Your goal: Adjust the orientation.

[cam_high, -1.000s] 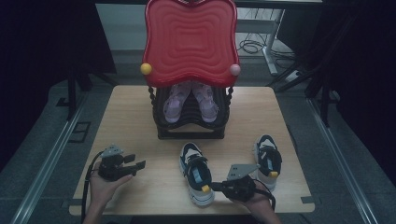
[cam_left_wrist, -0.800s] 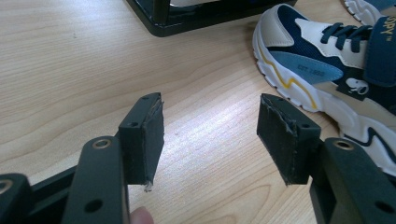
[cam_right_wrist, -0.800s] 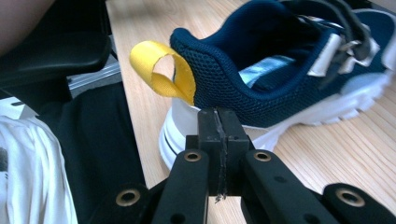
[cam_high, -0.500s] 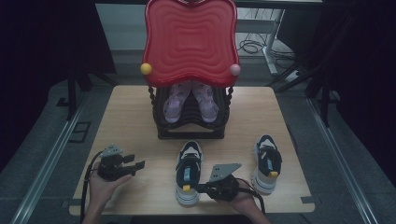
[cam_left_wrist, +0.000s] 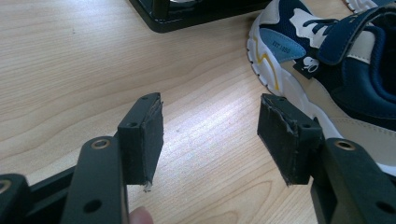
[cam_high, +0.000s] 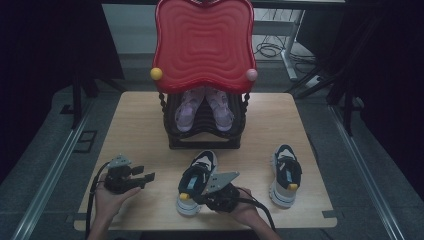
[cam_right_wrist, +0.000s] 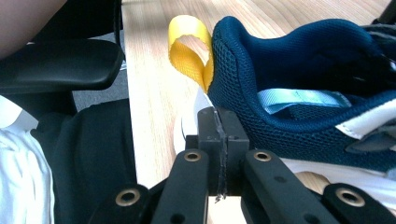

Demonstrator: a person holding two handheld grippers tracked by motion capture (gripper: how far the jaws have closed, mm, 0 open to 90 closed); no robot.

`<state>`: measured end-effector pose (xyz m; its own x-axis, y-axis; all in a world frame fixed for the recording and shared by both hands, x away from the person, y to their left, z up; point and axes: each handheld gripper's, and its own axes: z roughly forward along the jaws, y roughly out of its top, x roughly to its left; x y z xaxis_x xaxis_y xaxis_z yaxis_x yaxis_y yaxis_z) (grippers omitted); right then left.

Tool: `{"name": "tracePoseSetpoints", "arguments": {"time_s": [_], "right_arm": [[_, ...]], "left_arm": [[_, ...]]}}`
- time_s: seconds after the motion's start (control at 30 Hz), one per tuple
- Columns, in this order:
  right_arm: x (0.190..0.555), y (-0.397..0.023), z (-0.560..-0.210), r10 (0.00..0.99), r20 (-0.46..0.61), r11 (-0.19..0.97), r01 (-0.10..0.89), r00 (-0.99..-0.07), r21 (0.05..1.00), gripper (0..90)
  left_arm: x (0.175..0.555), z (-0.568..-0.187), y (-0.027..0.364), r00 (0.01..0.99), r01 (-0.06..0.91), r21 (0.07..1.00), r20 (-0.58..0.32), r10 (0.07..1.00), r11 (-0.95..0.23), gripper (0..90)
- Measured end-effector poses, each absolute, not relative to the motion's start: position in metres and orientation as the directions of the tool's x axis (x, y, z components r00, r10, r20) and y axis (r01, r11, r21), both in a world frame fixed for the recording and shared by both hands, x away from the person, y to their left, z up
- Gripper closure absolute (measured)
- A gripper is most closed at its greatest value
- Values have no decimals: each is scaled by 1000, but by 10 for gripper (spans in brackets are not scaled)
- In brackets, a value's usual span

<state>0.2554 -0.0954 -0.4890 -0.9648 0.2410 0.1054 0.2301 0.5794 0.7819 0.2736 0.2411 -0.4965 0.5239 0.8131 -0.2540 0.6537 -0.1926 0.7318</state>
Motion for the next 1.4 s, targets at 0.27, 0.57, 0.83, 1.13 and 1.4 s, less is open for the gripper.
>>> {"name": "tracePoseSetpoints", "arguments": {"time_s": [0.27, 0.57, 0.83, 1.13, 1.4], "right_arm": [[255, -94, -490, 244, 109, 574, 234, -964, 785, 895], [254, -104, -485, 279, 106, 548, 249, -954, 798, 894], [254, -136, -479, 380, 103, 508, 300, -919, 807, 894], [255, -165, -470, 462, 89, 473, 330, -883, 817, 895], [255, -192, -469, 532, 81, 455, 365, -843, 813, 895]], "left_arm": [[274, -497, 241, 527, 655, 729, -253, 811, -199, 409], [273, -496, 241, 521, 649, 737, -250, 816, -189, 411], [272, -495, 245, 516, 645, 743, -251, 819, -179, 413], [270, -494, 244, 518, 643, 745, -250, 818, -179, 412], [271, -495, 243, 519, 647, 741, -253, 817, -181, 412]]}}
